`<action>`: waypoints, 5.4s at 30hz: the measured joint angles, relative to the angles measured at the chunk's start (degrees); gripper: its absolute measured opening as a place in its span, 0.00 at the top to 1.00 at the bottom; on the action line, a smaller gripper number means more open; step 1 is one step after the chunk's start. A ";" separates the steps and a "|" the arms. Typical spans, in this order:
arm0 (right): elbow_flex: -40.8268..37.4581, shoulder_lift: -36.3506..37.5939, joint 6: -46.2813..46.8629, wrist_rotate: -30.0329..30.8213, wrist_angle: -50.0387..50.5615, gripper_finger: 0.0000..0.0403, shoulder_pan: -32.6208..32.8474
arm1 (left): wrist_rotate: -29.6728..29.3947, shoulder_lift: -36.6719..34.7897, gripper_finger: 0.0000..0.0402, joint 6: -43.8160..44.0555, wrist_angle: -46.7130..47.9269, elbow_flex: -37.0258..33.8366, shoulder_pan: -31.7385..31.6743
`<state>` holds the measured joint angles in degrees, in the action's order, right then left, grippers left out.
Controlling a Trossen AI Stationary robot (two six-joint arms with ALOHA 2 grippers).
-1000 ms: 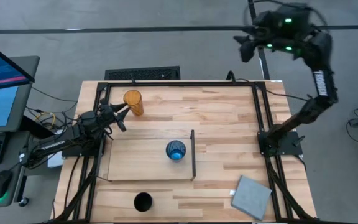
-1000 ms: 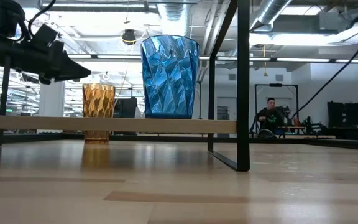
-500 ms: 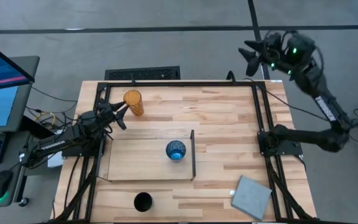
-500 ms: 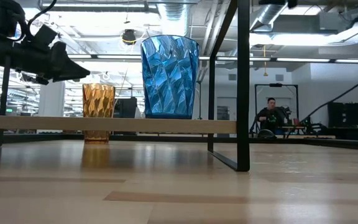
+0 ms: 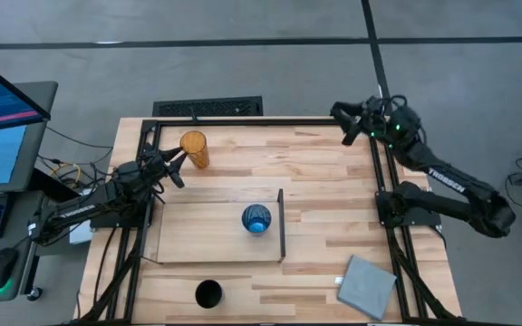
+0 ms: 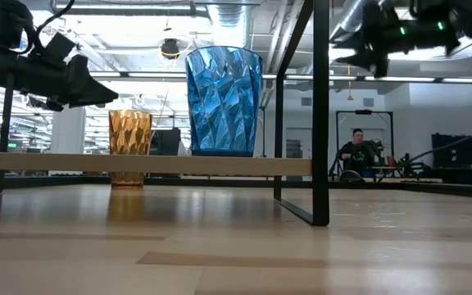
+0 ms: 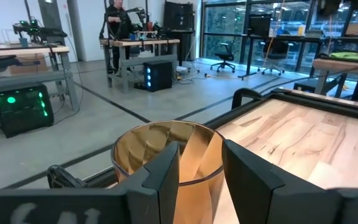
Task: Stack small to large cups/mugs on shelf
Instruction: Put the black cup on the shelf
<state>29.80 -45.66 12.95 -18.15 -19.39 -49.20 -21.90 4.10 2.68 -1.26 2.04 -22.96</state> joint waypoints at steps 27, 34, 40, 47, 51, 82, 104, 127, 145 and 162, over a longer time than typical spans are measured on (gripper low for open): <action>-25.72 22.81 11.54 0.42 -9.32 0.43 -12.82 | -1.47 -0.02 0.72 -0.68 -7.41 0.04 0.00; -25.78 22.85 11.25 3.67 -9.37 0.43 -12.82 | 0.16 0.00 0.72 -3.82 -8.00 1.33 0.00; -25.78 22.85 11.21 3.65 -9.38 0.43 -12.82 | 3.28 0.02 0.72 -8.74 5.93 11.35 -0.02; -25.78 22.83 11.10 3.71 -9.38 0.43 -12.82 | 19.15 3.77 0.72 -1.69 26.30 25.84 0.00; -25.78 22.83 11.08 4.61 -9.36 0.43 -12.82 | 29.03 8.24 0.72 -0.46 30.65 32.85 0.02; -25.78 22.83 17.50 4.52 -9.36 0.43 -12.71 | 39.44 49.68 0.72 -4.28 55.92 59.87 30.44; -25.81 22.81 17.34 4.50 -1.59 0.43 -12.71 | 30.15 80.66 0.72 19.47 52.73 77.03 54.11; -25.81 22.81 21.59 2.86 1.63 0.43 -12.71 | 31.63 91.59 0.72 30.31 49.32 76.19 57.51; -25.81 22.81 21.59 2.78 2.43 0.43 -12.71 | 30.39 91.69 0.72 30.95 49.14 74.79 57.51; -25.81 22.83 21.55 2.78 2.66 0.43 -12.70 | 32.23 94.51 0.77 31.55 47.30 74.66 57.07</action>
<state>3.99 -22.83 34.50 -15.37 -16.73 -61.90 10.33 98.61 34.23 46.04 76.71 34.11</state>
